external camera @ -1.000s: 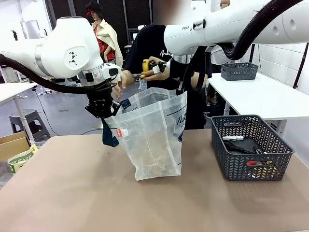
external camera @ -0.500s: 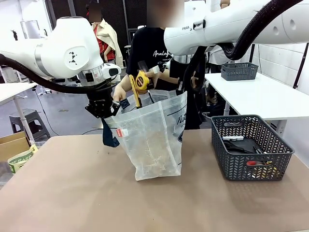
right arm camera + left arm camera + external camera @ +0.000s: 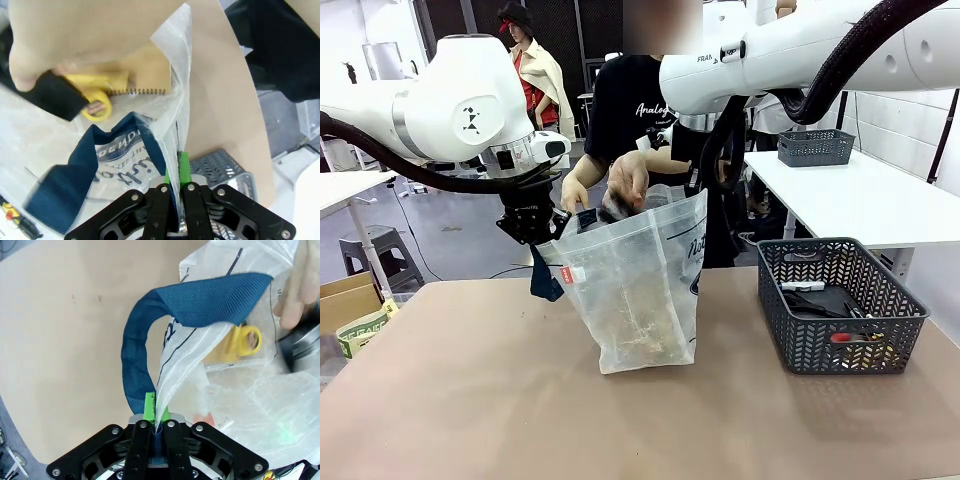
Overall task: Transfer purchased items from the store into the shopping bag.
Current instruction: Move the Reusable shopping bag to the right side of the table.
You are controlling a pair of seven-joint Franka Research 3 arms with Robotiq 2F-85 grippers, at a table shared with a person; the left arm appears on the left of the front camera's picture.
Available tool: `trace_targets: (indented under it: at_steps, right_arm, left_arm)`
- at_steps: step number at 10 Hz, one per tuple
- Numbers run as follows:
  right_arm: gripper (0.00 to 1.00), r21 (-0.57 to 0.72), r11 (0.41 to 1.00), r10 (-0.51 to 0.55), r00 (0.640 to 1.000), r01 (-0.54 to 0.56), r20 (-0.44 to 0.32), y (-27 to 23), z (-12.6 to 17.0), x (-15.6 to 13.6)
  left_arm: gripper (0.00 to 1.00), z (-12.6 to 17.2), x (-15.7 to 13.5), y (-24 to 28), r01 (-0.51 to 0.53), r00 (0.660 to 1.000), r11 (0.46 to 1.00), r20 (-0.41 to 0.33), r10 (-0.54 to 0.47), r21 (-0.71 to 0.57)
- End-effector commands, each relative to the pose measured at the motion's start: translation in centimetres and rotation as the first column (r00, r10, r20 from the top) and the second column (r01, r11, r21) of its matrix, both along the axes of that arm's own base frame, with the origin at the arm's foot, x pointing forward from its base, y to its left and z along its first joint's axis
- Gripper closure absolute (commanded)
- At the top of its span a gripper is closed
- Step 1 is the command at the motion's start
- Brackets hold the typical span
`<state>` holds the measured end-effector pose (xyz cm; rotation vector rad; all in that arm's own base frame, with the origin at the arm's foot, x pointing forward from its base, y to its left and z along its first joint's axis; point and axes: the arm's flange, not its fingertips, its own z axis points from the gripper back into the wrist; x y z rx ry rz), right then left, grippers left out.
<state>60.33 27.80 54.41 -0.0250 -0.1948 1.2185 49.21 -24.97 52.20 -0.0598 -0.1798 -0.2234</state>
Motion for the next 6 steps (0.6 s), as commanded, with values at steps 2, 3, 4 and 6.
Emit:
trace_targets:
  at_steps: [2, 3, 4, 6]
  right_arm:
    - [1.0, 0.0, 1.0, -0.007, 1.0, 0.007, 0.002, -0.13, 0.08, 0.0]
    - [1.0, 0.0, 1.0, -0.007, 1.0, 0.007, 0.002, -0.13, 0.08, 0.0]
    - [1.0, 0.0, 1.0, -0.007, 1.0, 0.007, 0.002, -0.13, 0.08, 0.0]
    - [1.0, 0.0, 1.0, -0.007, 1.0, 0.007, 0.002, -0.13, 0.08, 0.0]
  left_arm:
    - [1.0, 0.18, -0.04, 0.09, -0.009, 1.0, 1.0, 0.0, 0.009, -0.007]
    - [1.0, 0.18, -0.04, 0.09, -0.009, 1.0, 1.0, 0.0, 0.009, -0.007]
    - [1.0, 0.18, -0.04, 0.09, -0.009, 1.0, 1.0, 0.0, 0.009, -0.007]
    - [1.0, 0.18, -0.04, 0.09, -0.009, 1.0, 1.0, 0.0, 0.009, -0.007]
